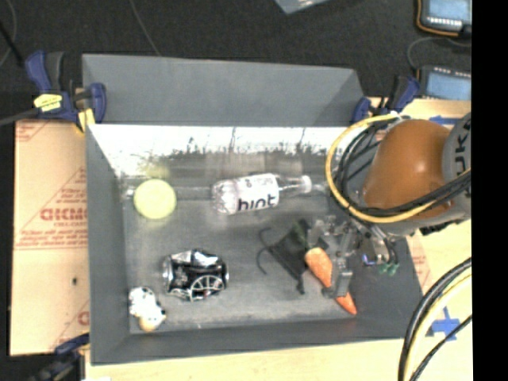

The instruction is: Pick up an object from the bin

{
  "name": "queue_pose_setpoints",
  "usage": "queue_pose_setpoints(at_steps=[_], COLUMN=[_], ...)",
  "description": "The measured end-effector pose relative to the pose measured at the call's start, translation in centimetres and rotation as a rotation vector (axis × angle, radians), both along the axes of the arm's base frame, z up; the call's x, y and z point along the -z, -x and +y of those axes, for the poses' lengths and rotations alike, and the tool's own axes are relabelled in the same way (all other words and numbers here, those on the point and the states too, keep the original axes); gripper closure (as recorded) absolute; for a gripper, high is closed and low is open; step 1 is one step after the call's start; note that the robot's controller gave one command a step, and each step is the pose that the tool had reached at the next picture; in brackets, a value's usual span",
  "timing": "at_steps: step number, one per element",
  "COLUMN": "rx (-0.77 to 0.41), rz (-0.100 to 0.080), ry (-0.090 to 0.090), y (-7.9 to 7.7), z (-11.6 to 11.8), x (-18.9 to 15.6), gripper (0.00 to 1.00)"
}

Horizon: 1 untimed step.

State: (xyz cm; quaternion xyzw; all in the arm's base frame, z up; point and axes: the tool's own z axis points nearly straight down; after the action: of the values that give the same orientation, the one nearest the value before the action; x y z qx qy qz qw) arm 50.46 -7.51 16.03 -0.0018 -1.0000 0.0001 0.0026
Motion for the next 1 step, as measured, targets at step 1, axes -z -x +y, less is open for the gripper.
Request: queue_pose_setpoints(at_steps=[1], rx=[-0.003], rz=[-0.008], ry=[0.001], y=[-0.19], z=[0.02], x=[-0.41], gripper=[0.00])
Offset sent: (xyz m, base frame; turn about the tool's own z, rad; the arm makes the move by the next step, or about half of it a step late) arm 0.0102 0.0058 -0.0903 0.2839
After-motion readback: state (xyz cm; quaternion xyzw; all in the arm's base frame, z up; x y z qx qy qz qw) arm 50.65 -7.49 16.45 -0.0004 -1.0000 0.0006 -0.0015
